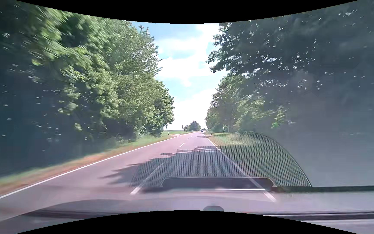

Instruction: Follow the waypoints while adhering to traffic rules and regulations

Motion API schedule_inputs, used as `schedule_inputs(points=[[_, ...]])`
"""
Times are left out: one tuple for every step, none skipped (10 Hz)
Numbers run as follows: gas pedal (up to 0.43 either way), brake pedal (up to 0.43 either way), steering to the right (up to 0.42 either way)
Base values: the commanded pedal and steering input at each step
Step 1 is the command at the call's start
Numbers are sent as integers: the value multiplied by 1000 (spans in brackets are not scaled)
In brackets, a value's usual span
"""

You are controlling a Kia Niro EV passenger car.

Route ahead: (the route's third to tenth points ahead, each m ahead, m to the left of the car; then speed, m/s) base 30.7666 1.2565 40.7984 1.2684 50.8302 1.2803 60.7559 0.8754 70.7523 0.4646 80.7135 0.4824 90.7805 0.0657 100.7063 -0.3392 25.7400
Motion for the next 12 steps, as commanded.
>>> schedule_inputs(points=[[220,0,3],[220,0,3],[220,0,3],[220,0,3],[220,0,3],[220,0,2],[220,0,2],[220,0,2],[220,0,1],[220,0,1],[220,0,1],[220,0,0]])
